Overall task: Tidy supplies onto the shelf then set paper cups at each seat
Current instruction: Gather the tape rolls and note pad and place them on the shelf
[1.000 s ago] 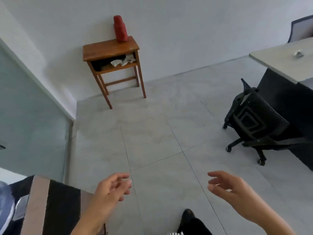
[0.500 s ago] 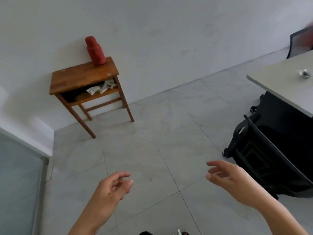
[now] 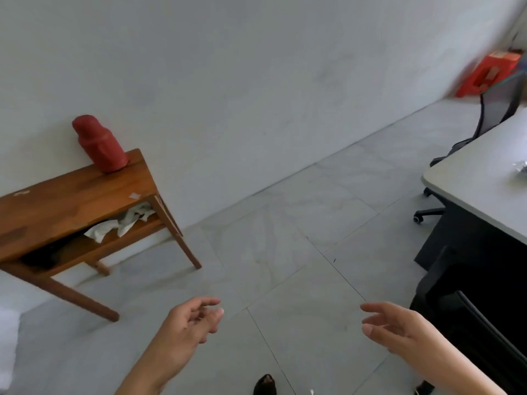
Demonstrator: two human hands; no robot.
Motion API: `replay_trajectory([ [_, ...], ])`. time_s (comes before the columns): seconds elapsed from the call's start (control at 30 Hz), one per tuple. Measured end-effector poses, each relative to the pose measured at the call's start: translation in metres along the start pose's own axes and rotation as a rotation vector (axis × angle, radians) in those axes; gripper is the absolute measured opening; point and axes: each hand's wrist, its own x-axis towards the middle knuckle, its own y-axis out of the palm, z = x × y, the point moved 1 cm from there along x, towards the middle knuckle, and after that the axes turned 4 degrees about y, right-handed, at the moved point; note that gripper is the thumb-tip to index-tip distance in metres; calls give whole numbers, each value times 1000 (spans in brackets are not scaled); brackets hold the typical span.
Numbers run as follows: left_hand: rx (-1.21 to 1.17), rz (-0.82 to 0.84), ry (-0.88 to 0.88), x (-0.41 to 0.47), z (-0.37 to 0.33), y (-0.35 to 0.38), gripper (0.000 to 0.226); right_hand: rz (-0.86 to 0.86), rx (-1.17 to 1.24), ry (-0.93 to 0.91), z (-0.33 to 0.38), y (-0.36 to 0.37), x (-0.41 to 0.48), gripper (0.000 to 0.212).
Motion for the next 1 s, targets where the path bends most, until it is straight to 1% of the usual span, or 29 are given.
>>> replay_trajectory([
  [0.07,23,33,24,54,-34,-9,12,-47,45,-1,24,-16,27,29],
  [0.13,39,73,65,104,-66,-9,10,-102,85,4,38,-33,52,27],
  [0.2,47,132,111,151,-92,1,11,-145,129,38,45,-50,80,24],
  [0.33,47,242,106,237,-120,33,11,-164,165,113,46,-83,146,26],
  [0.37,59,270,92,259,-127,41,16,-165,164,129,47,-92,166,27],
  [0.43,106,325,51,303,-140,54,36,-187,172,155,49,-114,208,28],
  [0.5,185,373,40,348,-160,61,51,-212,163,173,53,-144,254,30],
  [0.57,238,390,56,391,-190,63,72,-214,150,170,68,-173,294,33],
  [0.6,242,369,69,412,-211,65,74,-216,147,160,79,-188,315,35],
  [0.63,233,333,87,433,-231,68,67,-217,143,147,90,-204,335,37],
  [0.7,180,248,152,473,-265,77,34,-222,106,95,110,-237,372,41],
  [0.73,161,219,178,490,-278,84,22,-217,85,74,119,-252,388,42],
  [0.77,133,215,190,506,-290,93,18,-219,92,55,127,-267,402,42],
  [0.8,108,230,186,521,-300,103,19,-230,110,43,133,-280,415,42],
  [0.87,122,313,148,550,-317,128,27,-258,140,48,139,-306,441,39],
  [0.93,183,435,106,587,-329,152,26,-280,154,78,134,-330,466,36],
  [1.0,268,556,103,631,-343,173,38,-314,185,130,123,-351,492,34],
])
